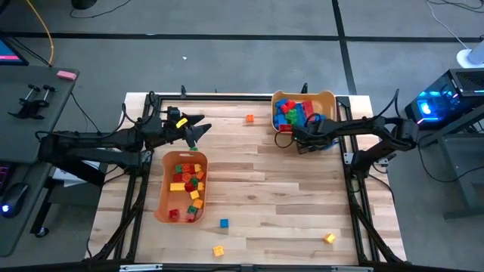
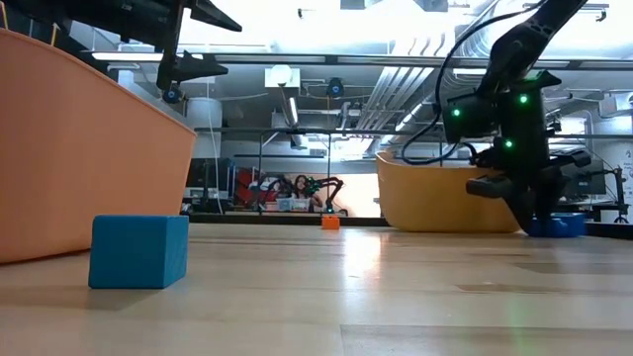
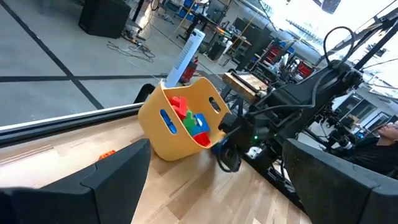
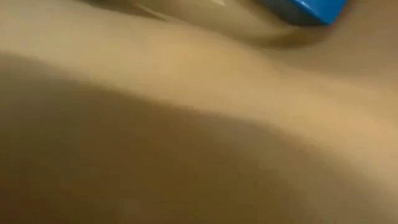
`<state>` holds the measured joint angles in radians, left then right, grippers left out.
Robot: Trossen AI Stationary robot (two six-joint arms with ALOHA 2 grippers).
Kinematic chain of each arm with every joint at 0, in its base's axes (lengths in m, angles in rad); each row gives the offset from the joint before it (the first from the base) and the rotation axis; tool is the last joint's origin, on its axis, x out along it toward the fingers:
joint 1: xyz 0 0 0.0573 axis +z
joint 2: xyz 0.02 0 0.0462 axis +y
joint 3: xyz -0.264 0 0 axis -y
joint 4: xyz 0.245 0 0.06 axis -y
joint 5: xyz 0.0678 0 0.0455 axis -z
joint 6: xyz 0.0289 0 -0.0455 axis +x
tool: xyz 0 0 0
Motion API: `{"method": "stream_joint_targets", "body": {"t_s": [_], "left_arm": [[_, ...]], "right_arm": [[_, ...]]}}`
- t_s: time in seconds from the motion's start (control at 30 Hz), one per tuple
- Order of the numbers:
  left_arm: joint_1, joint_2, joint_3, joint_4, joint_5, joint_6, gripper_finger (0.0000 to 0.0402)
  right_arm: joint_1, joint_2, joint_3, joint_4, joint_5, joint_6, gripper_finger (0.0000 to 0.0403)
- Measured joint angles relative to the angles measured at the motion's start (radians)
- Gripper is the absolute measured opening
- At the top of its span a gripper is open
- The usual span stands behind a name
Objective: Sort blocks by size
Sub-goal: Adjust the yellow bin
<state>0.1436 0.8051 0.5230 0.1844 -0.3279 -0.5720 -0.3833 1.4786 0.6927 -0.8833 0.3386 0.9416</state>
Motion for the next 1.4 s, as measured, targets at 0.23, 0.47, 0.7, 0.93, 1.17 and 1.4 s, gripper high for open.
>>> {"method": "stream_joint_targets", "body": {"t_s": [0.23,0.47,0.7,0.93,1.17,1.4], "left_arm": [[0.0,0.0,0.0,0.0,0.0,0.0,0.0351],[0.0,0.0,0.0,0.0,0.0,0.0,0.0351],[0.0,0.0,0.0,0.0,0.0,0.006,0.0351],[0.0,0.0,0.0,0.0,0.002,0.008,0.0351],[0.0,0.0,0.0,0.0,0.003,0.008,0.0351],[0.0,0.0,0.0,-0.004,0.003,0.008,0.0351]], "right_arm": [[0.023,-0.001,0.046,-0.005,-0.033,-0.007,0.0133],[0.047,-0.001,0.085,-0.003,-0.115,-0.034,0.0133],[0.114,-0.001,0.108,-0.029,-0.137,-0.022,0.0133],[0.138,-0.001,0.196,-0.077,-0.073,-0.036,0.0133],[0.151,-0.006,0.331,-0.323,0.022,-0.127,0.0132],[0.188,-0.17,0.203,-0.366,0.056,-0.034,0.0121]]}}
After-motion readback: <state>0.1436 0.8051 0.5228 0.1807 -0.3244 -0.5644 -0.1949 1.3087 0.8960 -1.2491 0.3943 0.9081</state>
